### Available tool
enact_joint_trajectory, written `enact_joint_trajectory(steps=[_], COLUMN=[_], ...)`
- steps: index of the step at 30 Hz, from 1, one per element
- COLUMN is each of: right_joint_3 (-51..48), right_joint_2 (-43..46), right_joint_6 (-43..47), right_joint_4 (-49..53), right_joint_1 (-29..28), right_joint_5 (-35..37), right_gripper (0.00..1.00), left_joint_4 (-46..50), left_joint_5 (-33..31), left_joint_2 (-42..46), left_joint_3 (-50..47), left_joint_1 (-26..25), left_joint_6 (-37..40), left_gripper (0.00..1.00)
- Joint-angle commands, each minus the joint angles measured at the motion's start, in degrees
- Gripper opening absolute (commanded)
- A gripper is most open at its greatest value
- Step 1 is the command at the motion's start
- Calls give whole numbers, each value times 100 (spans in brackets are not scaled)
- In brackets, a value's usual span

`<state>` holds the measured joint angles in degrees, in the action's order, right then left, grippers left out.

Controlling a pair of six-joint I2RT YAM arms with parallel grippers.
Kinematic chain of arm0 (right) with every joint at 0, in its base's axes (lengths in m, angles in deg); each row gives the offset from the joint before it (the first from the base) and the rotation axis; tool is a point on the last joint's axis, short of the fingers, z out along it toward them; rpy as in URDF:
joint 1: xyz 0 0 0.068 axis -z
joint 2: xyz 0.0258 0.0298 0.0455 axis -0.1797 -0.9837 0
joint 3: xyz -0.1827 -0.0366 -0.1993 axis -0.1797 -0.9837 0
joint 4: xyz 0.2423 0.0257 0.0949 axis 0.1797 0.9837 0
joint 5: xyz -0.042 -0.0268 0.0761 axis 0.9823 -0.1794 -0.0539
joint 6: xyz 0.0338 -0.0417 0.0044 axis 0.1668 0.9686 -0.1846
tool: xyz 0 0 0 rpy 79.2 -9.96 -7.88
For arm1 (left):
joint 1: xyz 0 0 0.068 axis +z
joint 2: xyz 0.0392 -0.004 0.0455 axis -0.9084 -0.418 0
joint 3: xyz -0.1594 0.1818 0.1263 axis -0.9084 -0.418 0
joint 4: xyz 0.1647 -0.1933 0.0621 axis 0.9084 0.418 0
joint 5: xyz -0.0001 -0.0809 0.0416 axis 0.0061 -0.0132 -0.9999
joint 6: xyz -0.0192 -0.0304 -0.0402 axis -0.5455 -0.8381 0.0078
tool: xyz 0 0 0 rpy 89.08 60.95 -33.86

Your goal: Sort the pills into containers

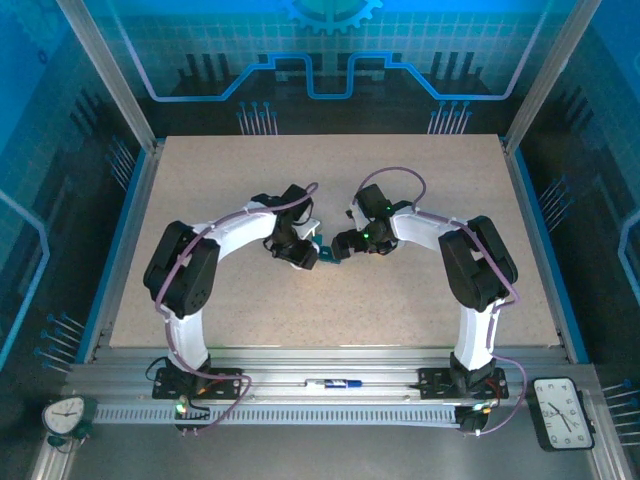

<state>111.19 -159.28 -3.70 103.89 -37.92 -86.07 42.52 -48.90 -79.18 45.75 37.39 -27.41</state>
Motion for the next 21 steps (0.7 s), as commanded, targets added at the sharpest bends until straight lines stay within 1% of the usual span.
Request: enact_joint_trajectory(steps=[1, 11, 16, 21], right_joint_3=[-126, -126, -118, -83], right_joint_2=[-488, -462, -419, -350], right_joint_6=[-16, -25, -43, -58], right_joint_4=[-44, -36, -29, -14], right_joint_1=[85, 86, 90, 76], right_joint_5=[-128, -146, -223, -268], right_gripper=[100, 100, 100, 100], left_joint_4=[-452, -1462, -2326, -3191], left_joint_5=[315, 699, 770, 659], left_joint_2=[374, 766, 1193, 1683], left_joint_3=[-256, -1005, -1565, -2006], left_joint_1=[77, 107, 101, 101], left_joint_6=[-172, -259, -280, -321], left_gripper=[0, 0, 0, 0])
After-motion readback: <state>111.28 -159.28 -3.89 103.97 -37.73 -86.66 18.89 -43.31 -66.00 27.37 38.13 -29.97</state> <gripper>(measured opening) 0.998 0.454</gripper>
